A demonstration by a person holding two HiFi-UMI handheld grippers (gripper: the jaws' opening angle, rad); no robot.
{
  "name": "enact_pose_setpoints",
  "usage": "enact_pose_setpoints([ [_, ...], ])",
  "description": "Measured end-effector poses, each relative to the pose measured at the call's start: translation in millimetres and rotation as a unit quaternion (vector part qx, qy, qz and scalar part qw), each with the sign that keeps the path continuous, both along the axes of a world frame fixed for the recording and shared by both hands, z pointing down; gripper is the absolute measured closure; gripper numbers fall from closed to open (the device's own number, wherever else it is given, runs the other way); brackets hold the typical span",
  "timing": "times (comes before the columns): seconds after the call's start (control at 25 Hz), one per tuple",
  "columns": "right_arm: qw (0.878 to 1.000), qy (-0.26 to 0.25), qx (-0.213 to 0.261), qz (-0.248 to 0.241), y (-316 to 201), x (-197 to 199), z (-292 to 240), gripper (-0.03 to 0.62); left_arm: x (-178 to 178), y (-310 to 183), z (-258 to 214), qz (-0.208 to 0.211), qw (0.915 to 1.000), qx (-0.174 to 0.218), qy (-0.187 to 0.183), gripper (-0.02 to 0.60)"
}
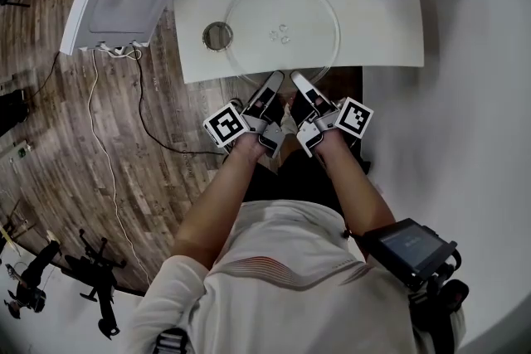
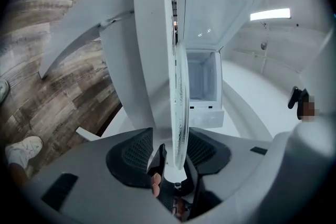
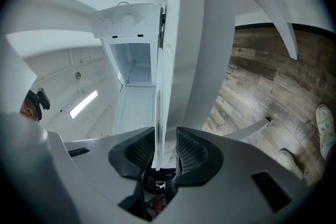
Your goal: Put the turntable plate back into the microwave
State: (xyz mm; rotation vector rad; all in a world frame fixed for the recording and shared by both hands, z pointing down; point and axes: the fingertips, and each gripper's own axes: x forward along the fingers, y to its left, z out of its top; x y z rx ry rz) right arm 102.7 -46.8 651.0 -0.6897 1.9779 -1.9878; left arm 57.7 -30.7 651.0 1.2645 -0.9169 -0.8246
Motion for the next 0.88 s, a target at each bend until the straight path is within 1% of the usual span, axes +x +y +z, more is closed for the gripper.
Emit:
enact_pose_setpoints([
  [0.08, 1.0, -0.002, -0.003, 0.0, 0.0, -1.9, -0.5, 0.489, -0.7, 0.7, 0.7, -0.004, 1.0, -0.007, 0.002, 0.42],
  [0.28, 1.0, -0.021, -0.015, 0.005, -0.5, -6.1, -2.4, 0.518, -3.1, -0.5, -1.5, -0.02, 0.9996, -0.01, 0.018, 0.426],
  [0.48, 1.0, -0.019, -0.003, 0.007, -0.7, -6.6, -5.5, 0.554, -2.2, -0.7, -0.5, -0.025, 0.9995, -0.013, 0.016, 0.455],
  [0.64, 1.0, -0.028, -0.004, 0.01, -1.4, -5.9, -5.4, 0.556, -0.2, -1.4, -3.1, -0.017, 0.9998, 0.0, 0.008, 0.479],
  [0.76, 0.999, -0.039, -0.002, 0.009, -2.2, -6.4, -9.3, 0.563, 0.2, -2.0, -9.8, -0.004, 0.9997, 0.024, -0.008, 0.538],
  [0.88, 0.999, -0.043, 0.004, 0.007, -3.0, -6.8, -10.7, 0.565, 0.0, -3.2, -12.1, -0.002, 0.9994, 0.035, -0.003, 0.542],
])
